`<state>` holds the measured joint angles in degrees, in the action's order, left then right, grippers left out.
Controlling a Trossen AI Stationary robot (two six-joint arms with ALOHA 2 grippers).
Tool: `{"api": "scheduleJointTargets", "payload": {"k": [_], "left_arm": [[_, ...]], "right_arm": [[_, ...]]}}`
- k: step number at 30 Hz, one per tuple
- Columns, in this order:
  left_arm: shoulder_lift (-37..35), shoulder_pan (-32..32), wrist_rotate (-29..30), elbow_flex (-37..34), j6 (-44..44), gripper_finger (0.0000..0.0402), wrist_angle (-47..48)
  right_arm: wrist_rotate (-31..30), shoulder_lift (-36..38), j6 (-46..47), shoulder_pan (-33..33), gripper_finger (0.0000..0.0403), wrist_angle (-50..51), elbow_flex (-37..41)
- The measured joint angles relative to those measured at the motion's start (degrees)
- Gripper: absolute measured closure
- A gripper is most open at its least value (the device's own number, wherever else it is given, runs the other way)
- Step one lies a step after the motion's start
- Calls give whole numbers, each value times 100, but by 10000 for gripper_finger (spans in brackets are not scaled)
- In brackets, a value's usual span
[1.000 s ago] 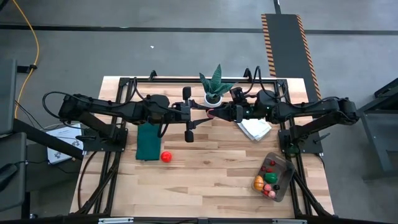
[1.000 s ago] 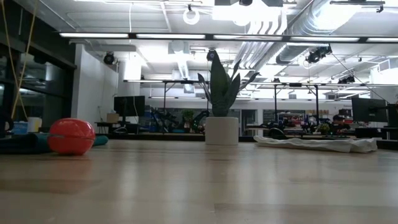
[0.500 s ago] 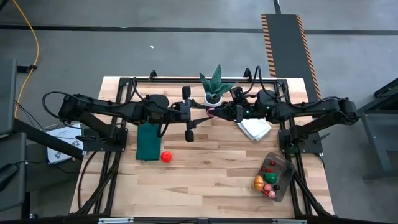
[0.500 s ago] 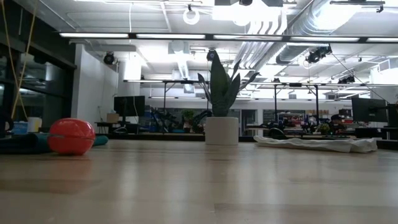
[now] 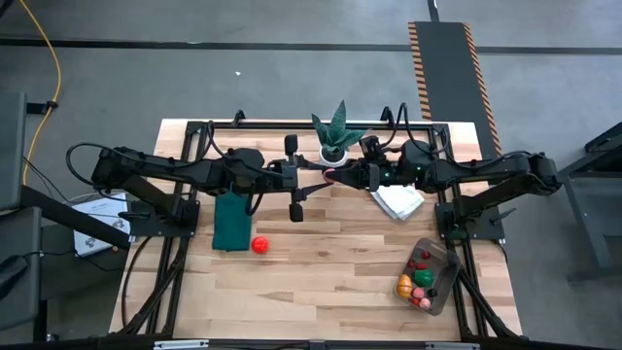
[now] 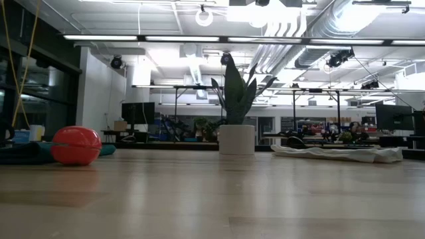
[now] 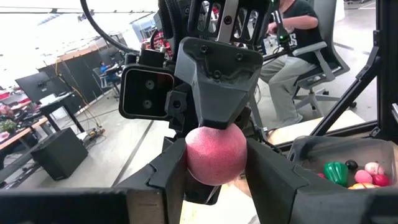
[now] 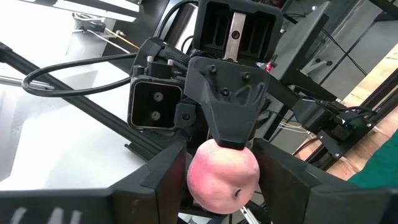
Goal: Pick and placing Produce into tupperware
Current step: Put the pink peach into the black bin
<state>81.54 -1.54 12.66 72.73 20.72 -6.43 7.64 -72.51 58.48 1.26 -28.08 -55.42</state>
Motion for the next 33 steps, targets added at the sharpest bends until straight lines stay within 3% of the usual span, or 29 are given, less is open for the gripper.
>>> {"api": "scheduleJointTargets", "payload": {"k": [9,20,33], "left_arm": [[-4,0,5,-1,1,263,3],[-7,4,159,-4,-41,262,-10],[-4,-2,231,-4,-152,159,-24]], "right_arm": [[2,0,0,0,273,2,0],[-2,0,-28,1,278,0,0],[20,2,-50,-2,279,-19,0]]}}
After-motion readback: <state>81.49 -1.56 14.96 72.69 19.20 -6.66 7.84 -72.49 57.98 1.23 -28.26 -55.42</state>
